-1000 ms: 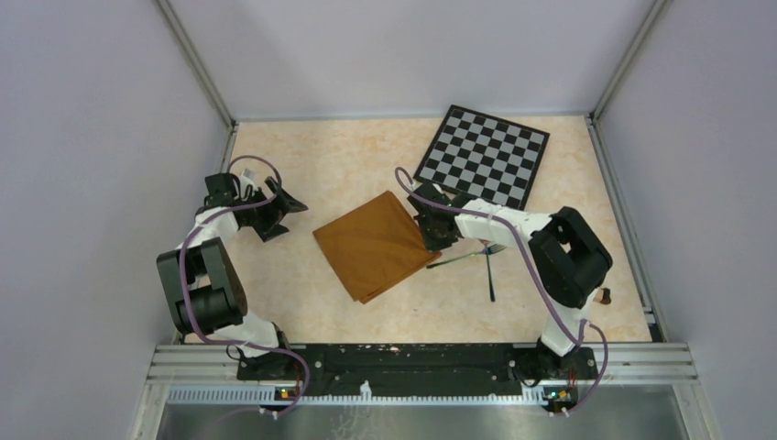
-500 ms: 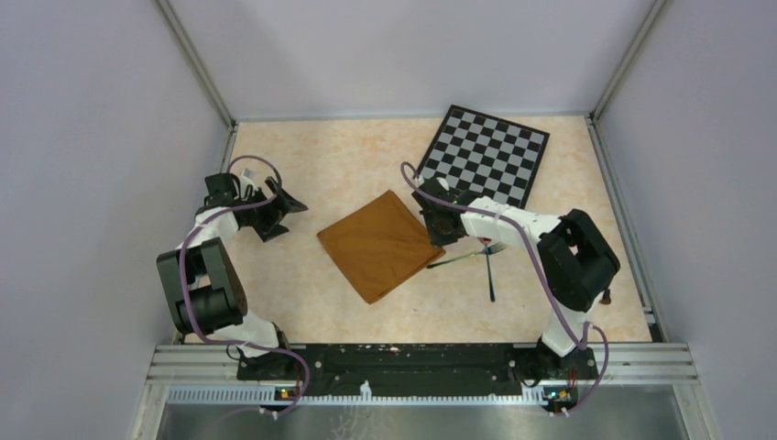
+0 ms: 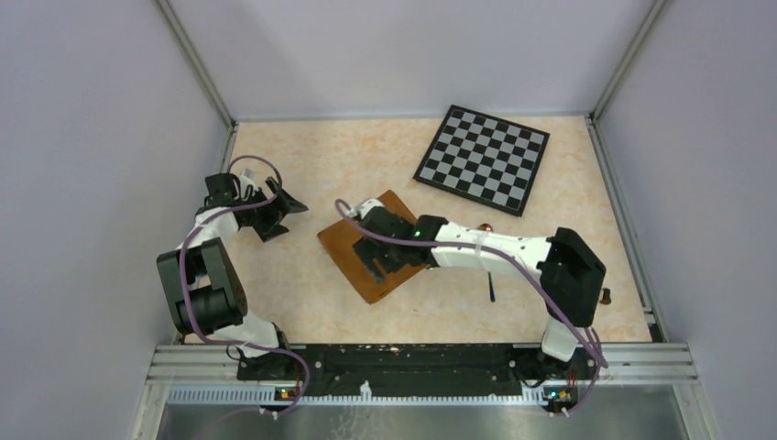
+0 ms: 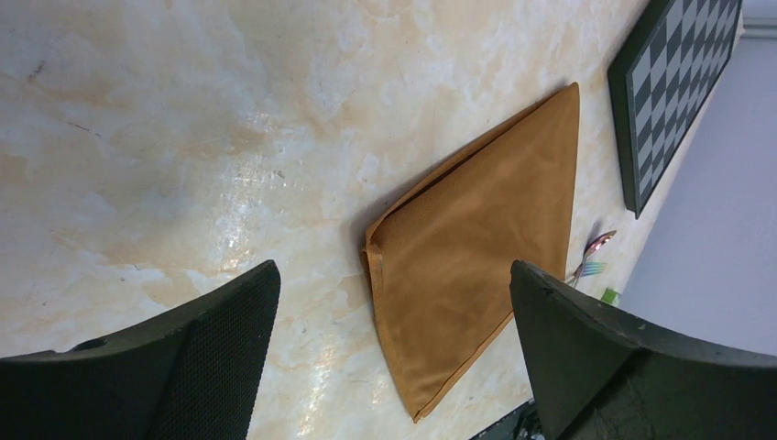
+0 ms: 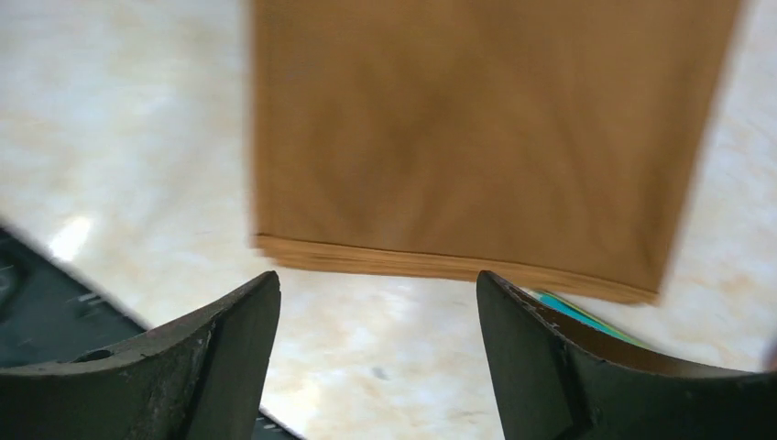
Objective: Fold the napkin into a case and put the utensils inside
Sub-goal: Move the lower triangle-folded napkin to the center of the board, then pick up the lower triangle-folded napkin from the center of the board.
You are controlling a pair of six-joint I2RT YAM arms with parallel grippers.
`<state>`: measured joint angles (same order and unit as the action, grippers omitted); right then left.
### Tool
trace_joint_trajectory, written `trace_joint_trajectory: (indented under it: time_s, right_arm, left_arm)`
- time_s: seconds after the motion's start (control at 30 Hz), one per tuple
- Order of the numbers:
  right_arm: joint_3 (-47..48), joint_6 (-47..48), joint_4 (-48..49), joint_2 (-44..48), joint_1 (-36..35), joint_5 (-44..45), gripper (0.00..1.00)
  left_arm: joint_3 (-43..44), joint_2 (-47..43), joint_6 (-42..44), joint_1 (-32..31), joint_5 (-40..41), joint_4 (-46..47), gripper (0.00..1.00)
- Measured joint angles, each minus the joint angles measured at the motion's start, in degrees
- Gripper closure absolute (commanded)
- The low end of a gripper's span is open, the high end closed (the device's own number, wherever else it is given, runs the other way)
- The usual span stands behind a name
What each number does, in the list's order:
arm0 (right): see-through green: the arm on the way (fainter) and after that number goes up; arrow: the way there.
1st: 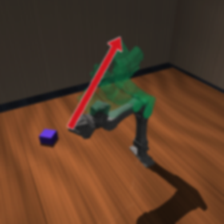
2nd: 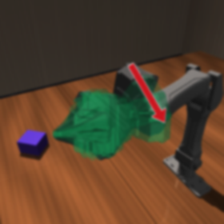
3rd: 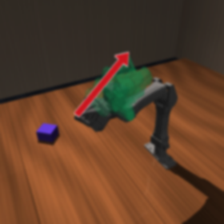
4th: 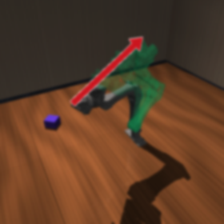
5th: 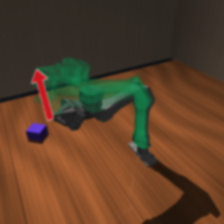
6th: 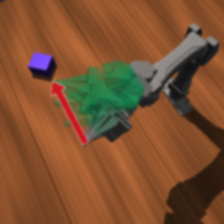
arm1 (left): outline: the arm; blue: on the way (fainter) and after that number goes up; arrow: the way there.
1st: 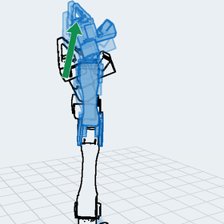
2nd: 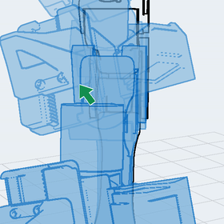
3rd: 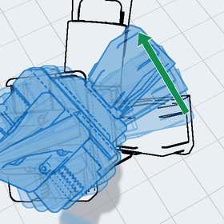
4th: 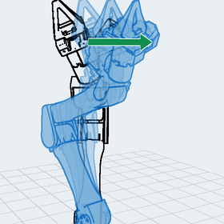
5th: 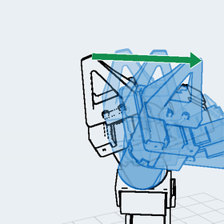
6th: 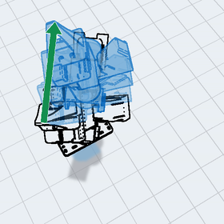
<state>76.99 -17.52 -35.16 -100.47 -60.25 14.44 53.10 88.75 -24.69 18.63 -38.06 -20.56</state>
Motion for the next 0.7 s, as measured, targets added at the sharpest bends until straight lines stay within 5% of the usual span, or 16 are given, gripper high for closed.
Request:
trace_joint_trajectory:
  time_s: [0.17,0.37,0.7]
  right_arm:
    - [7.21,-0.35,0.96,-5.51,-6.82,-6.38,0.26]
    - [13.88,-0.5,-3.08,-16.44,-8.39,-8.96,0.44]
    - [20.02,-0.48,-9.6,-22.14,-9.05,-8.5,0.45]
  left_arm:
    - [0.0,-0.28,0.61,0.0,0.2,-0.02,0.01]
    - [0.0,-0.39,0.74,0.0,0.15,-0.02,0.01]
    - [0.0,-0.42,0.81,0.0,-0.11,0.0,0.01]
